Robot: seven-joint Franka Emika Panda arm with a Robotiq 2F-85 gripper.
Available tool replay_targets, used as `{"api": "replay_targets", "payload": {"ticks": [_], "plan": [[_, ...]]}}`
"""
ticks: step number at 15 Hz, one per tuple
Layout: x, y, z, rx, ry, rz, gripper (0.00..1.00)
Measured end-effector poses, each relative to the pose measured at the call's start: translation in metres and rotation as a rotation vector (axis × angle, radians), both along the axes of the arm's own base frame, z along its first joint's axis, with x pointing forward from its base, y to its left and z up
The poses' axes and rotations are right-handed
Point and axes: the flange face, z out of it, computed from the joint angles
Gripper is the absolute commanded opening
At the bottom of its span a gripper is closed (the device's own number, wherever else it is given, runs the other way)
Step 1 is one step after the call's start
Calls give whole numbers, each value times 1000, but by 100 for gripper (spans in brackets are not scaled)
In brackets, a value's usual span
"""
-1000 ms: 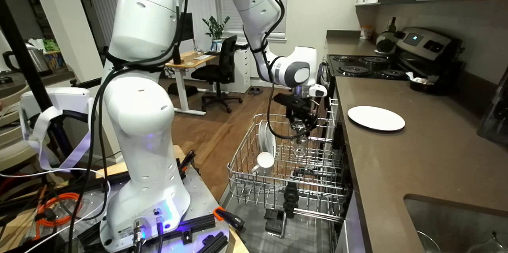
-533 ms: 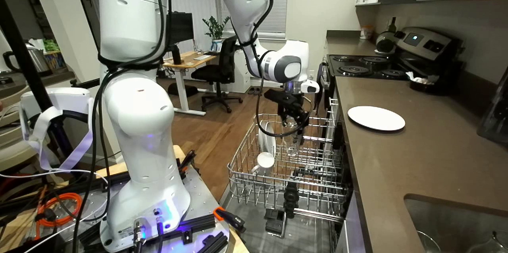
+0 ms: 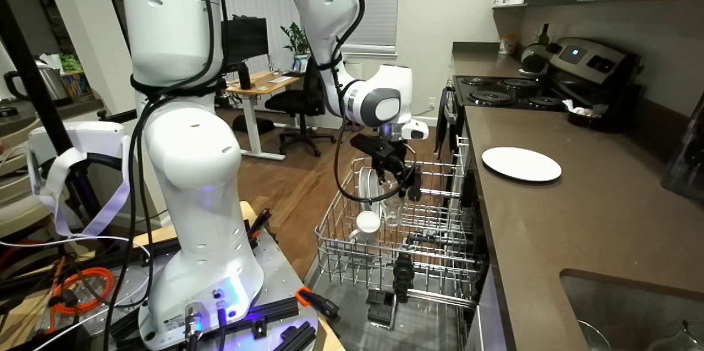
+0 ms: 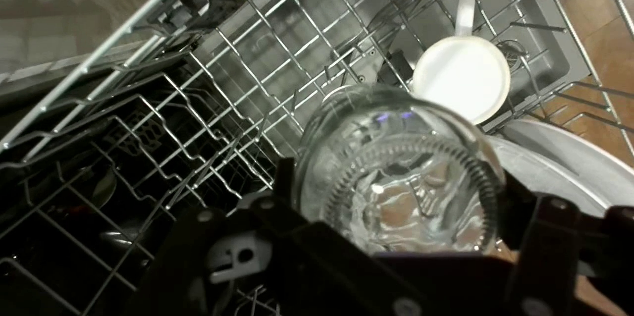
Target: Take the two white plates one after the other and put them vertically in the dishwasher then move the glass bottle to the right
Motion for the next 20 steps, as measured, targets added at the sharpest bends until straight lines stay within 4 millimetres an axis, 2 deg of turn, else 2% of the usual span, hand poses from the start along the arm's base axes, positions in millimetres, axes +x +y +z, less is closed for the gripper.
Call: {"api": "replay_targets", "payload": {"ticks": [12, 20], "plan": [[-38, 17, -25, 50, 21, -57, 63], [-48, 19, -48, 46, 52, -68, 63]]}}
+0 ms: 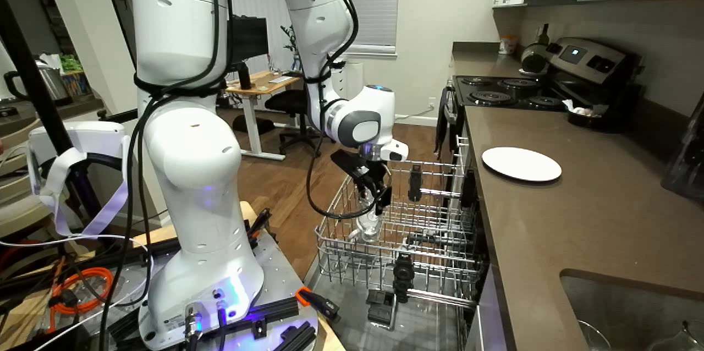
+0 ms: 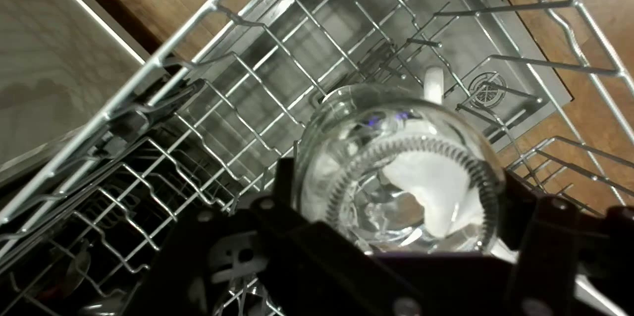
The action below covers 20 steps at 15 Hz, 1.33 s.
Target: Take the two white plates one after the other and put them vertically in the dishwasher then move the glass bottle to the right
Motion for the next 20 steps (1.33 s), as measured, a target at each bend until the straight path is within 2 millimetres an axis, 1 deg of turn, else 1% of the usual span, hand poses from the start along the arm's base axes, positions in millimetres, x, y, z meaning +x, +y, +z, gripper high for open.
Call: {"api": "replay_targets", "payload": {"ticks": [9, 16, 20], "plan": [[-8, 11, -30, 12, 11, -13, 63], [-8, 11, -57, 10, -4, -15, 63], [-3, 10, -73, 8, 2, -20, 63]]}}
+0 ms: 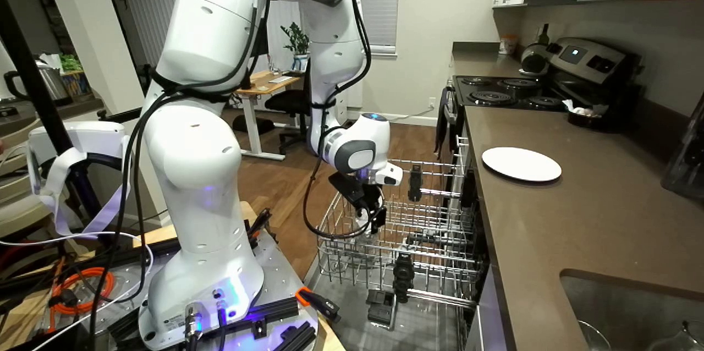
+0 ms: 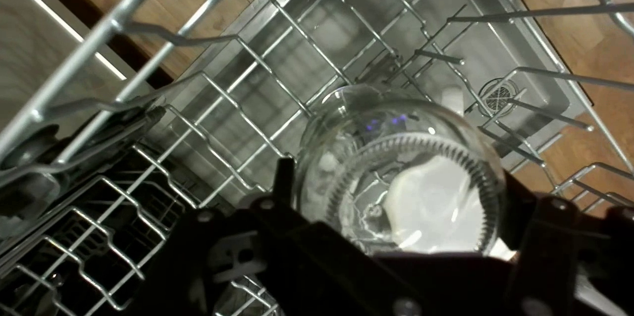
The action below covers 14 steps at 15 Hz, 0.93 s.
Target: Take the two white plates one after the other and put them vertically in the dishwasher then move the glass bottle to the right
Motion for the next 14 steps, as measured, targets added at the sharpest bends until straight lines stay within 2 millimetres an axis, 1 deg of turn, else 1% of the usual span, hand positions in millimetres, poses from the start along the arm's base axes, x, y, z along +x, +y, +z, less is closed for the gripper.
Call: {"api": "replay_targets", "payload": {"ticks": [3, 5, 8, 9, 10, 11, 12, 13, 14], "plan": [[5, 0, -8, 0, 5, -2, 63], [7, 0, -10, -2, 5, -1, 73], [7, -3, -10, -11, 6, 4, 80], [7, -3, -10, -16, 9, 8, 80], [7, -3, -10, -22, 12, 14, 86], [6, -3, -10, -30, 16, 22, 89], [6, -3, -10, -37, 19, 30, 88], [6, -3, -9, -44, 21, 39, 81], [7, -4, -9, -50, 19, 44, 68]]}}
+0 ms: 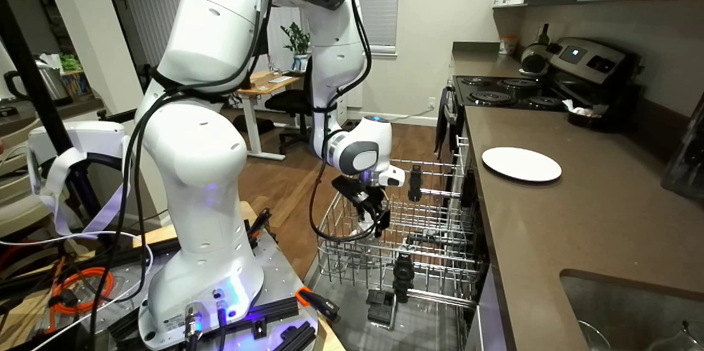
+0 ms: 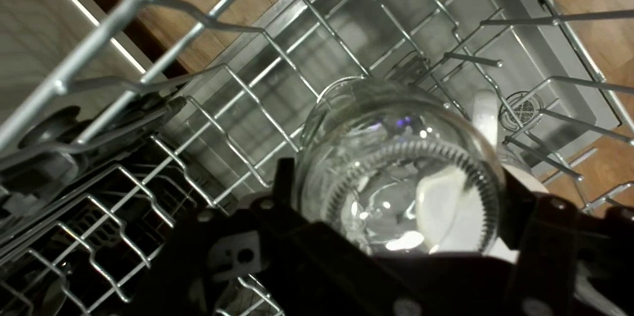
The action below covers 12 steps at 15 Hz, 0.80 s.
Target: Take the two white plates one after the other and put them vertically in the dishwasher then move the glass bottle to the right
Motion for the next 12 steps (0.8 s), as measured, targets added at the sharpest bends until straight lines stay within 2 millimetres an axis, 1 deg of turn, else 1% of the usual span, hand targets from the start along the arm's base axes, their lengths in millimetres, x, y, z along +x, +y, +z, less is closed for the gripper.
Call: {"api": "replay_targets", "payload": {"ticks": [1, 4, 7, 8, 10, 12], "plan": [[0, 0, 1, -3, -2, 6, 63], [1, 0, 1, -5, -2, 10, 63], [0, 1, 1, -4, -2, 11, 71], [1, 2, 1, -3, -2, 12, 82], [1, 4, 0, 1, -2, 16, 85], [2, 8, -1, 6, -2, 20, 84]]}}
